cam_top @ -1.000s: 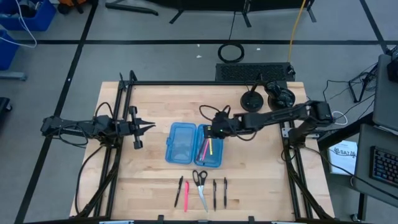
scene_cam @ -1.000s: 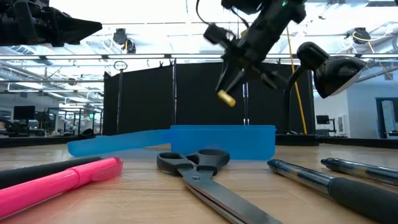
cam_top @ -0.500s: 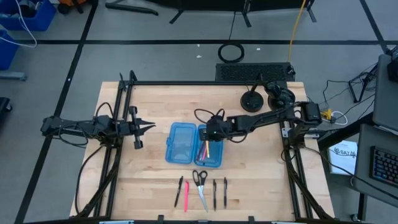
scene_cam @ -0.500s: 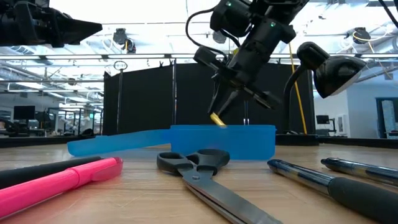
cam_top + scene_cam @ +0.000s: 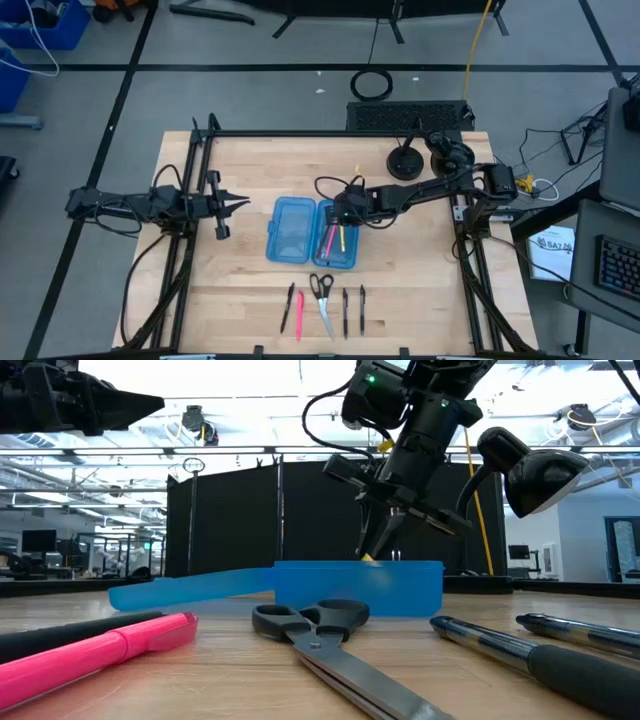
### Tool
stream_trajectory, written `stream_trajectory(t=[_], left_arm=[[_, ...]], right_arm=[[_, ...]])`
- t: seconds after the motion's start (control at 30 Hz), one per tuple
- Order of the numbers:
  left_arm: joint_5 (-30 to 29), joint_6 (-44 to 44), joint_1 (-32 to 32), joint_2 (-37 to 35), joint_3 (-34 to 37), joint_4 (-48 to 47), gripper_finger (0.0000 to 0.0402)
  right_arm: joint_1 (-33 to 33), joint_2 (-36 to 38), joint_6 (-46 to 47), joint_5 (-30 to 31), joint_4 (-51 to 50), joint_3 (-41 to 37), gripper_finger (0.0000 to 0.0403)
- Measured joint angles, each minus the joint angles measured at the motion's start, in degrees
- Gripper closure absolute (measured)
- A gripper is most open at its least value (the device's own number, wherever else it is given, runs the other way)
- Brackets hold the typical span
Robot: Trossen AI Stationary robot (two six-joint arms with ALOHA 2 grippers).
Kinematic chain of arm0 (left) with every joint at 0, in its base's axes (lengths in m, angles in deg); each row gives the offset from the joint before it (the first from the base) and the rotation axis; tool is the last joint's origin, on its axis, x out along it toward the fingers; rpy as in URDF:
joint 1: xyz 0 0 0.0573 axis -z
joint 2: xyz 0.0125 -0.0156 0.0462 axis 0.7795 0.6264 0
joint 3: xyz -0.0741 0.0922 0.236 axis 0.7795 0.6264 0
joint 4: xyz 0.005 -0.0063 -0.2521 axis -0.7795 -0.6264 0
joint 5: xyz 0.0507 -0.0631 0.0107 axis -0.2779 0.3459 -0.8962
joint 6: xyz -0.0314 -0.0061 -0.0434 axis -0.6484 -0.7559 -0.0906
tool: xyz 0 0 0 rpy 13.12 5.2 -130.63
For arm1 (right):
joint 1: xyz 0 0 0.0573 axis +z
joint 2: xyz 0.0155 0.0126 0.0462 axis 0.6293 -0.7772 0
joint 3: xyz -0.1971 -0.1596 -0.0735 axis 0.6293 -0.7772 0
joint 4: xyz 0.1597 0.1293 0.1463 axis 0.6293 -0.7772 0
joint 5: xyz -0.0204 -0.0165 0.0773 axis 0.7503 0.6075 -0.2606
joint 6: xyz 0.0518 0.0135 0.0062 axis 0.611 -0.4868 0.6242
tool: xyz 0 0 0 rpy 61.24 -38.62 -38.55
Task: Pick & place school supplies into a supply box
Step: Put the yellow pen into the blue pencil box
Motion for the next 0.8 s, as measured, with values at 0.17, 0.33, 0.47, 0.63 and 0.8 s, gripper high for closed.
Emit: stream_trajectory(t=[0.17, 0.33, 0.47, 0.63, 0.8], left_arm=[[0.00, 0.05, 0.00, 0.00, 0.00, 0.09, 0.0371], [0.02, 0.07, 0.00, 0.00, 0.00, 0.16, 0.0371], [0.02, 0.07, -0.01, 0.00, 0.00, 0.23, 0.0371], [0.05, 0.07, 0.00, 0.02, 0.00, 0.22, 0.0371], [0.04, 0.07, 0.00, 0.00, 0.00, 0.19, 0.0371]], right_arm=[[0.03, 0.00, 0.12, 2.69, -0.63, 0.00, 0.0368], [0.11, -1.09, 0.13, 3.22, -0.73, 0.06, 0.0368], [0.30, -4.74, 0.15, -1.88, 0.21, 0.04, 0.0368], [0.55, -7.76, -0.13, -3.43, 3.32, 0.31, 0.0368], [0.40, -7.72, -1.01, -3.41, 2.99, 0.24, 0.0368]])
